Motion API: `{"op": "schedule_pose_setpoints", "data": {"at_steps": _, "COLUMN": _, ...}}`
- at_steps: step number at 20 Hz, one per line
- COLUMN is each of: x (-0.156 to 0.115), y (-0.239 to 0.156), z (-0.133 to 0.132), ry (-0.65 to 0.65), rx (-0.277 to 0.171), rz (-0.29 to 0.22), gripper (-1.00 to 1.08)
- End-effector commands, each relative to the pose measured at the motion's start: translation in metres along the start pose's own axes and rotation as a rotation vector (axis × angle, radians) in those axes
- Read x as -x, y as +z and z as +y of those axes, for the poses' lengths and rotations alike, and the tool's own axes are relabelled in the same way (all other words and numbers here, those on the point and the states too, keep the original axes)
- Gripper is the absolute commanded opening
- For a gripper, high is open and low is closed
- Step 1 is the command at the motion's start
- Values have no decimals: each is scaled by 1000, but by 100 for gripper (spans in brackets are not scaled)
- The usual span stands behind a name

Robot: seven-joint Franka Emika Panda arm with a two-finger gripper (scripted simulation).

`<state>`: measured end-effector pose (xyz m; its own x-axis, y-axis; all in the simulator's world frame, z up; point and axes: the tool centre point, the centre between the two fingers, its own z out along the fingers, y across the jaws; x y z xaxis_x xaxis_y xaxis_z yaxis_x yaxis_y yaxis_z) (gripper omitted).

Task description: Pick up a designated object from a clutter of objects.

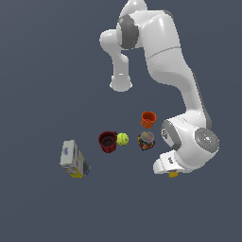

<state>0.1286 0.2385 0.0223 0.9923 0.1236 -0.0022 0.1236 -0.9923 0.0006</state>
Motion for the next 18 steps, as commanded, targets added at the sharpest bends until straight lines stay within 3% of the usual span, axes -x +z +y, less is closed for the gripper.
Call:
{"op": "schedule_pose_setpoints", "data": {"at_steps": 1, "x": -2, "y": 0, "z": 0, "ry": 0, "rx": 0, "rz": 2, "gripper": 100}}
{"op": "schedule_pose_setpoints", "data": {"at_steps": 2, "x": -2, "y": 0, "z": 0, "ry": 0, "rx": 0, "rz": 2, "gripper": 100}}
{"op": "schedule_pose_setpoints", "data": {"at_steps": 3, "x": -2, "y": 0, "z": 0, "ry": 0, "rx": 0, "rz": 2, "gripper": -100}}
{"op": "schedule_pose_setpoints", "data": {"at_steps": 18, "x": 1, "y": -2, "z": 1, "ry": 0, "rx": 0, "rz": 2, "gripper": -100}}
